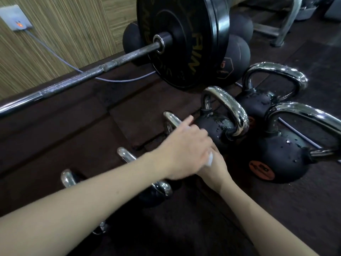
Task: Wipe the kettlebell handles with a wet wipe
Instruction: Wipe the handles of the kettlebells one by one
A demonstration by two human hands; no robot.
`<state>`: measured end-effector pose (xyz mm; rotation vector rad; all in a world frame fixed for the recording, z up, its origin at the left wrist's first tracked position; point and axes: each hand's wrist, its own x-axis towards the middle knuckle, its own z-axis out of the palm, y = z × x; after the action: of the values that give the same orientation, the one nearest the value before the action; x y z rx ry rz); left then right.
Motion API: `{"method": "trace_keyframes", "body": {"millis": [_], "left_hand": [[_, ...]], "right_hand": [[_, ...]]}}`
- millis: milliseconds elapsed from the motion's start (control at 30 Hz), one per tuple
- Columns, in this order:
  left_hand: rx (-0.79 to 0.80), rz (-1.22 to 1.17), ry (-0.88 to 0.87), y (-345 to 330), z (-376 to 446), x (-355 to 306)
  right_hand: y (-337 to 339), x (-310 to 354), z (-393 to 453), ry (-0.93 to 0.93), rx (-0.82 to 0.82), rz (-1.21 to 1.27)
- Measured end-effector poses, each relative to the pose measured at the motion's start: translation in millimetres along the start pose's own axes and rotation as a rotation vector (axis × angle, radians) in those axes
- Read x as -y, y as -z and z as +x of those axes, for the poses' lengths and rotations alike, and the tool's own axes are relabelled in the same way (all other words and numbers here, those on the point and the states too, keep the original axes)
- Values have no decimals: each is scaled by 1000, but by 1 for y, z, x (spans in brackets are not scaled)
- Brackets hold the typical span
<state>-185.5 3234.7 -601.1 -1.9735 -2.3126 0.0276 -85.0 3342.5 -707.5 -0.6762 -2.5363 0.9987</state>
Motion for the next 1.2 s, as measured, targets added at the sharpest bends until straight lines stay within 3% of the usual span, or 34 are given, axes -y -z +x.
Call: {"method": "trace_keyframes", "body": {"millis": [67,133,233,367,433,600,700,800,867,967,1067,1133,1200], "left_hand": [[-21,-35,-81,-4,-11,-3],[-55,-42,-30,-3,-6,18],[-24,-220,252,-2,7,61],[-27,-857,665,-10,15,90],[-1,-890,756,-6,17,85],[-46,-83,150,3,2,30],[-8,-35,-79,-6,-10,7],[-22,-106,-19,0,-4,29],[49,-171,162,7,6,54],[63,-617,522,-6,14,90],[18,-924,734,-9,13,96],[-75,-816,671,-7,10,81],[-157,-505,332,-3,5,65]], "right_hand": [[-1,0,1,58,23,-102],[2,0,3,-30,60,-57],[3,-4,3,-107,42,91],[5,-3,0,-78,22,140],[5,-3,1,-98,29,140],[1,-2,3,-118,38,72],[1,-2,3,-71,101,30],[2,-2,4,-129,51,105],[2,-3,4,-124,25,119],[3,-4,2,-85,15,155],[6,-3,1,-81,23,155],[6,-3,2,-87,37,132],[3,-4,4,-100,34,109]]}}
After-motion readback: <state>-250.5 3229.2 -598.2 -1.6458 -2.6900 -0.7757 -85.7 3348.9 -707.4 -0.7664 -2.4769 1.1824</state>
